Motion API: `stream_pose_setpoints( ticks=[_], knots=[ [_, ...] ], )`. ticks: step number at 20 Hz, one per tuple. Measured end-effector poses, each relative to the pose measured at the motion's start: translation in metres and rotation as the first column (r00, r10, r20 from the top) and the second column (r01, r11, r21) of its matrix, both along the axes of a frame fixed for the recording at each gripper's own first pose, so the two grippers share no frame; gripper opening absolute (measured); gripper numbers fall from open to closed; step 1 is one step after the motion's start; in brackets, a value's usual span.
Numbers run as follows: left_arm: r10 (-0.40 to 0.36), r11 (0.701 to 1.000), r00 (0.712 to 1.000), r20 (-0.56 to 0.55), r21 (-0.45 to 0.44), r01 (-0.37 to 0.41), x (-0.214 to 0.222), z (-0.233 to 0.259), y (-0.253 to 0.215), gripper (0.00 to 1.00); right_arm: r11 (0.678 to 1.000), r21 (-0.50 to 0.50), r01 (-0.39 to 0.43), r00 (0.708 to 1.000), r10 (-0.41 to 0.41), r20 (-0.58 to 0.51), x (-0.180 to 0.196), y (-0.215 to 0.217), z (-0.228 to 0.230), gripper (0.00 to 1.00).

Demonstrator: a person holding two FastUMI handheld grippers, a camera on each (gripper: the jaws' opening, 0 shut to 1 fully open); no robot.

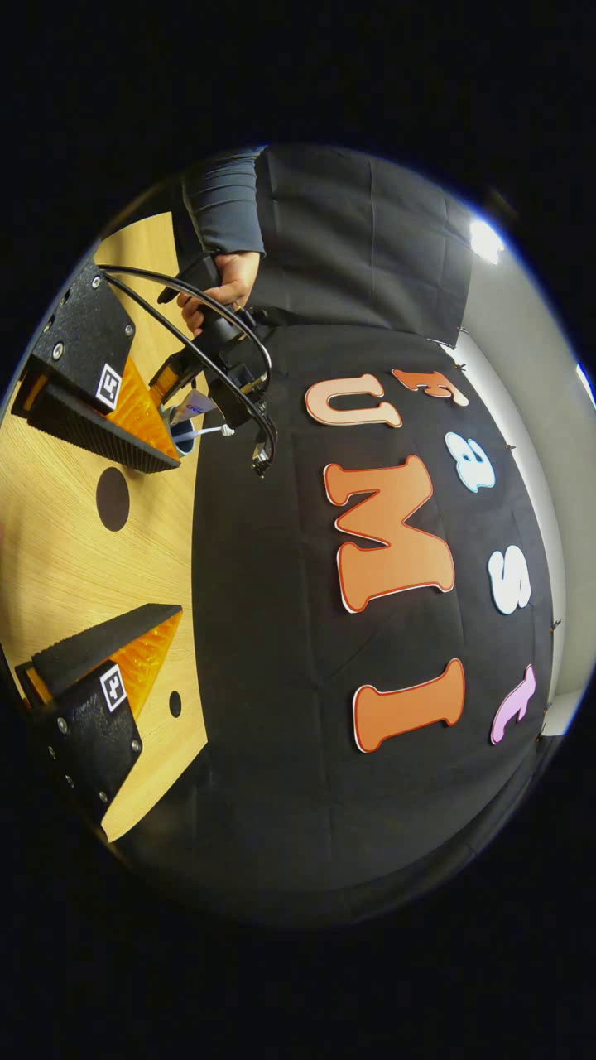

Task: Put the toothbrush and toothpaste on the desktop into the cup, then pick up the cup and place it on the coaster on the desktop.

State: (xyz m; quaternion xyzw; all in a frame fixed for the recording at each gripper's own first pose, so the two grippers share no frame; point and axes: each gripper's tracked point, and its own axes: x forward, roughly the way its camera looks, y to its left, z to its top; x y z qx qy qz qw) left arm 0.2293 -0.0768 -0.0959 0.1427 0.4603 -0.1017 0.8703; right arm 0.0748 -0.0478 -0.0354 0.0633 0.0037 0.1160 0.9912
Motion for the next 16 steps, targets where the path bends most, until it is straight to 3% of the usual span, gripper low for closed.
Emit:
stream_pose_setpoints(
  ticks=[1, 11, 14, 15, 16],
  knots=[
    [-0.009, 1.0, 1.0, 0.001, -0.001, 0.009, -0.001, 0.0, 0.0, 0.24, 1.0, -0.005, 0.007, 1.0, -0.007, -0.002, -0.003, -0.002, 0.0, 0.96],
    [-0.061, 0.998, 0.997, -0.038, -0.01, 0.06, -0.007, -0.006, 0.003, 0.24, 0.998, -0.015, 0.056, 0.998, -0.056, -0.01, -0.025, -0.03, -0.006, 0.96],
    [-0.056, 0.998, 0.996, -0.064, 0.001, 0.056, -0.007, -0.004, 0.008, 0.24, 0.998, -0.001, 0.063, 0.998, -0.063, -0.024, -0.027, -0.034, -0.011, 0.96],
    [-0.047, 0.999, 0.996, -0.073, 0.004, 0.047, -0.008, -0.006, 0.008, 0.24, 0.998, 0.001, 0.062, 0.998, -0.062, -0.03, -0.028, -0.035, -0.013, 1.0],
    [-0.038, 0.999, 0.996, -0.077, 0.002, 0.038, -0.01, -0.001, 0.007, 0.24, 0.998, 0.002, 0.064, 0.997, -0.064, -0.033, -0.028, -0.037, -0.014, 0.96]
  ],
)
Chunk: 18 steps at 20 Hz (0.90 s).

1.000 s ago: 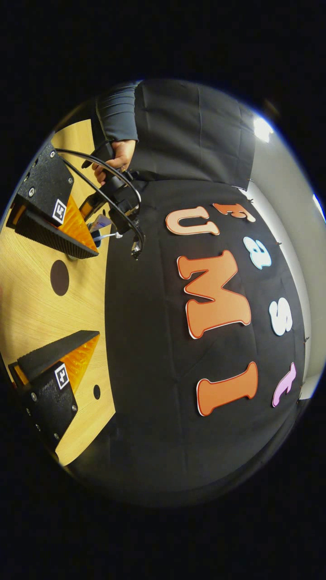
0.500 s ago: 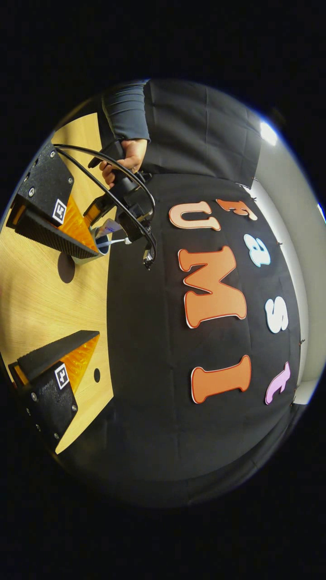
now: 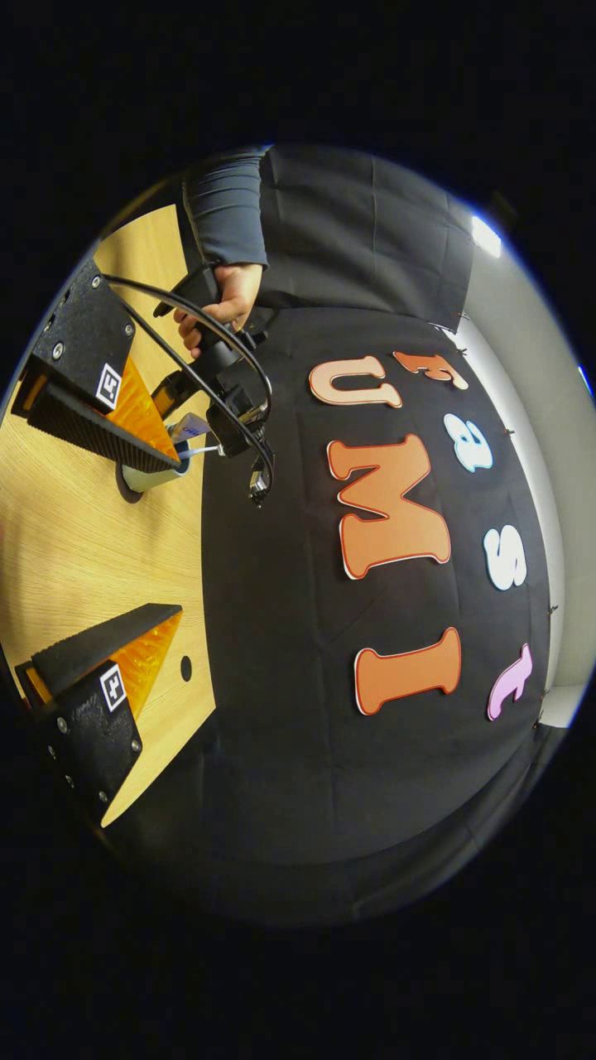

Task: Put the toothbrush and toothpaste on the desktop into the cup, then pick up the cup and place it on the coaster on the desktop.

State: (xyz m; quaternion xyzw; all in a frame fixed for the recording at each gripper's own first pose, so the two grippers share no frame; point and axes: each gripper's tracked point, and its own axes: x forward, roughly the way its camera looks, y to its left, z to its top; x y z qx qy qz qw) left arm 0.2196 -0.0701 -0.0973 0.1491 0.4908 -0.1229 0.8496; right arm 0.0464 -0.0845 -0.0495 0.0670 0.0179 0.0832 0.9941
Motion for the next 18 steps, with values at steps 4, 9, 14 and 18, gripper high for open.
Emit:
stream_pose_setpoints(
  ticks=[4, 9, 14, 18],
  knots=[
    [0.001, 1.0, 1.0, 0.022, 0.0, -0.001, -0.01, 0.005, 0.003, 0.36, 1.0, 0.024, -0.008, 1.0, 0.008, -0.018, -0.001, -0.001, -0.005, 0.95],
    [-0.002, 0.999, 0.998, 0.067, -0.035, 0.005, -0.026, 0.024, 0.015, 0.87, 1.0, 0.025, -0.015, 0.999, 0.016, -0.041, 0.004, 0.009, -0.009, 0.96],
    [0.004, 0.997, 0.98, 0.199, -0.071, 0.011, -0.041, 0.041, 0.024, 0.98, 1.0, -0.005, -0.021, 0.998, 0.021, -0.051, 0.011, 0.028, -0.005, 0.96],
    [0.073, 0.987, 0.921, 0.382, -0.16, -0.012, -0.035, 0.06, 0.031, 0.99, 0.998, 0.0, -0.059, 0.998, 0.059, -0.035, 0.019, 0.057, 0.004, 0.96]
  ],
)
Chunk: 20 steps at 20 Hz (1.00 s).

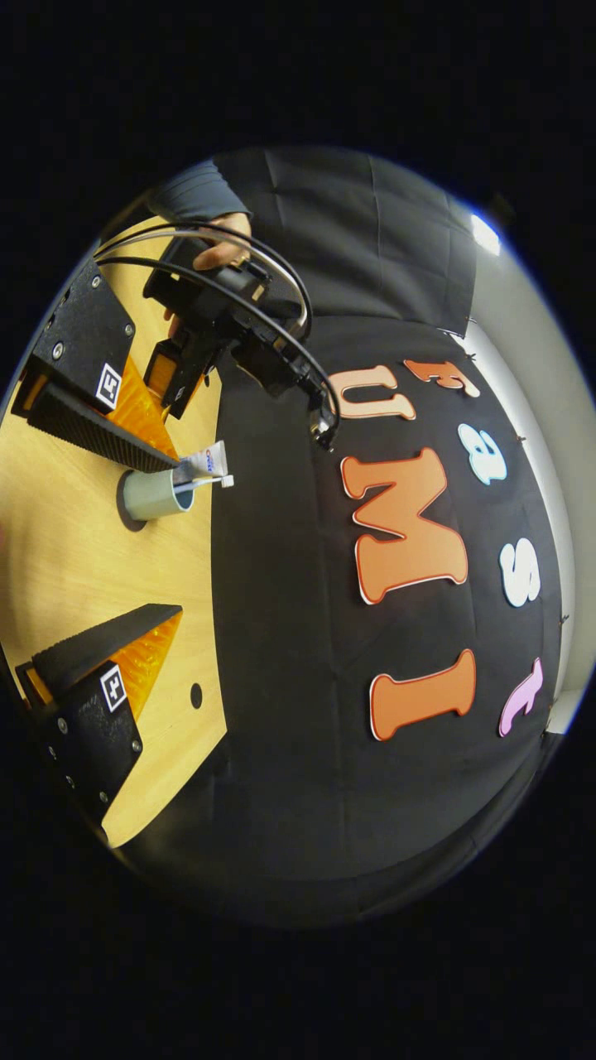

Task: Put the toothbrush and toothpaste on the desktop into the cup, then pick up the cup and place it on the coaster on the desktop.

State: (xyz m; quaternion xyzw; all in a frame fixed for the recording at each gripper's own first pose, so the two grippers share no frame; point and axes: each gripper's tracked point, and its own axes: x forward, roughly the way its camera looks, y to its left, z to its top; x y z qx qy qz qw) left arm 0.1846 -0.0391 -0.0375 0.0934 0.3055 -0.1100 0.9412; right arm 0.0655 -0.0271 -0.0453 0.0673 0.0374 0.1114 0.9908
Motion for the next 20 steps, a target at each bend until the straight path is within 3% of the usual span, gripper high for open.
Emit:
stream_pose_setpoints(
  ticks=[2, 5, 7, 9, 13, 15, 17, 20],
  knots=[
    [0.053, 0.999, 0.991, 0.123, -0.018, -0.051, -0.008, 0.026, 0.016, 0.99, 1.0, -0.013, 0.002, 1.0, -0.001, 0.026, 0.005, 0.01, 0.008, 0.96],
    [0.12, 0.993, 0.942, 0.314, -0.032, -0.116, -0.028, 0.059, 0.022, 0.99, 1.0, -0.022, 0.018, 0.997, -0.016, 0.08, 0.014, 0.023, 0.022, 0.96],
    [0.184, 0.983, 0.886, 0.426, -0.058, -0.176, -0.038, 0.062, 0.024, 1.0, 0.999, -0.027, 0.028, 0.995, -0.026, 0.099, 0.018, 0.032, 0.026, 1.0],
    [0.265, 0.963, 0.811, 0.522, -0.109, -0.246, -0.047, 0.071, 0.029, 0.99, 0.999, -0.04, 0.029, 0.993, -0.024, 0.112, 0.019, 0.042, 0.025, 0.96],
    [0.352, 0.936, 0.672, 0.652, -0.235, -0.262, -0.076, 0.08, 0.039, 0.99, 0.997, -0.073, 0.007, 0.99, 0.004, 0.143, 0.018, 0.067, 0.027, 0.96],
    [0.372, 0.928, 0.624, 0.687, -0.262, -0.265, -0.087, 0.09, 0.051, 0.99, 0.998, -0.07, 0.002, 0.987, 0.009, 0.158, 0.018, 0.076, 0.029, 0.96],
    [0.408, 0.912, 0.556, 0.725, -0.287, -0.294, -0.1, 0.099, 0.065, 1.0, 0.997, -0.073, 0.024, 0.986, -0.012, 0.166, 0.018, 0.075, 0.032, 0.96],
    [0.411, 0.908, 0.507, 0.758, -0.29, -0.304, -0.113, 0.104, 0.077, 1.0, 0.995, -0.063, 0.081, 0.976, -0.067, 0.206, 0.014, 0.067, 0.046, 0.96]
  ],
)
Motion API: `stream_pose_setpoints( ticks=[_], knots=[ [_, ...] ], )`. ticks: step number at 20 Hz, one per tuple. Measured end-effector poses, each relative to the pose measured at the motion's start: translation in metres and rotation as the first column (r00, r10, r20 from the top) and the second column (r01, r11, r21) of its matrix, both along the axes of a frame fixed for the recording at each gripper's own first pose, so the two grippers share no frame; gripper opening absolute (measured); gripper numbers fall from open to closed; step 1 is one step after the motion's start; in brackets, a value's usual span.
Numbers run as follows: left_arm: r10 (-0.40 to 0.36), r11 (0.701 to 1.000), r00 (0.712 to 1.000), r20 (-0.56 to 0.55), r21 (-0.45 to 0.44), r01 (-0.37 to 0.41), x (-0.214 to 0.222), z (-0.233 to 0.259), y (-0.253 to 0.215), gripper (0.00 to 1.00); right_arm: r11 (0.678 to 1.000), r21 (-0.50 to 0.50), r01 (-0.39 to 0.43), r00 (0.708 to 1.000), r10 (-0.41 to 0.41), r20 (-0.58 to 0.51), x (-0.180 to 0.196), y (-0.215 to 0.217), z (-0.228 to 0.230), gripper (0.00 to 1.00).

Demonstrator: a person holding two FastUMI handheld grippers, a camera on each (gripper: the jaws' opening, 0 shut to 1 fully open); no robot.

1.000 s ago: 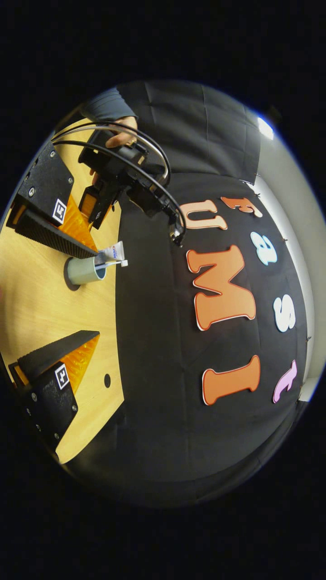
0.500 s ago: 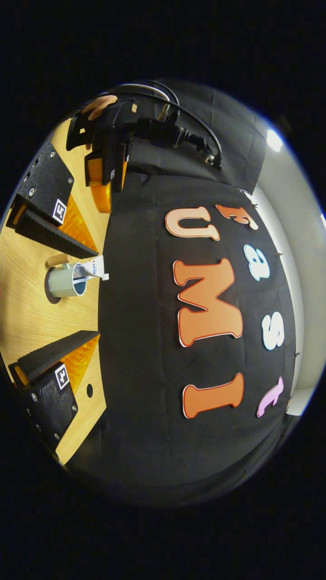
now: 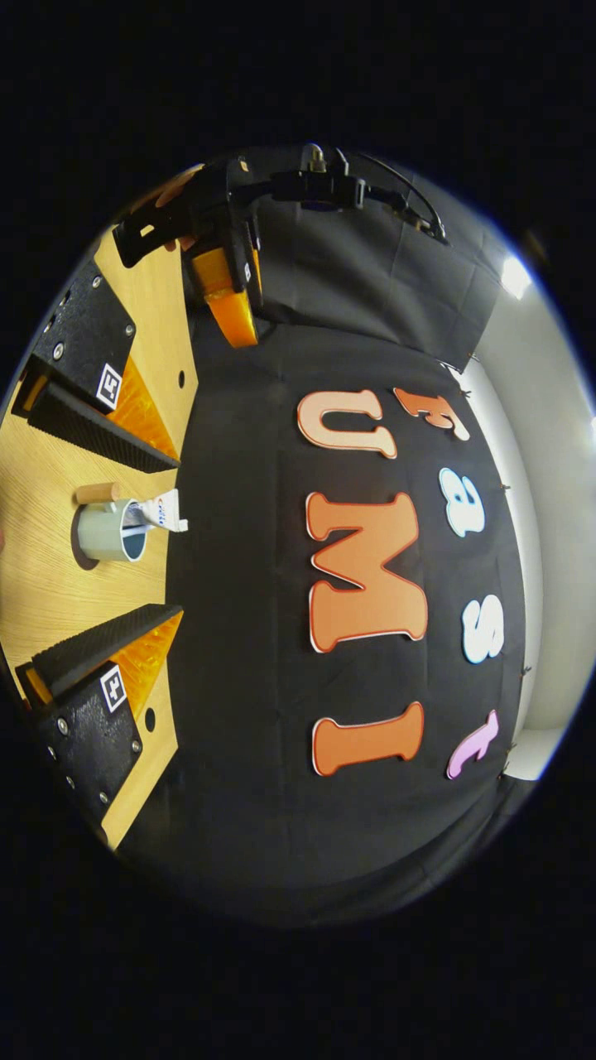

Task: Put the toothbrush and toothpaste on the desktop into the cup, then pick up the cup and place it on the coaster on the desktop.

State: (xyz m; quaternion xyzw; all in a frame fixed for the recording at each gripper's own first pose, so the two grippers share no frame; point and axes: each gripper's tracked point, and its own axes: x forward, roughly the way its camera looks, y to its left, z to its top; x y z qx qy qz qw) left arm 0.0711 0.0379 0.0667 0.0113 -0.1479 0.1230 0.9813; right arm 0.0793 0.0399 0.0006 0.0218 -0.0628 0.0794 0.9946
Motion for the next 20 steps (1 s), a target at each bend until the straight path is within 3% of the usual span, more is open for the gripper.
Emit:
stream_pose_setpoints(
  ticks=[20],
  knots=[
    [0.017, 0.999, 0.995, 0.096, 0.047, -0.022, -0.026, 0.009, -0.003, 0.99, 0.997, -0.051, 0.05, 0.996, -0.046, 0.082, -0.011, -0.006, 0.012, 0.96]
  ],
)
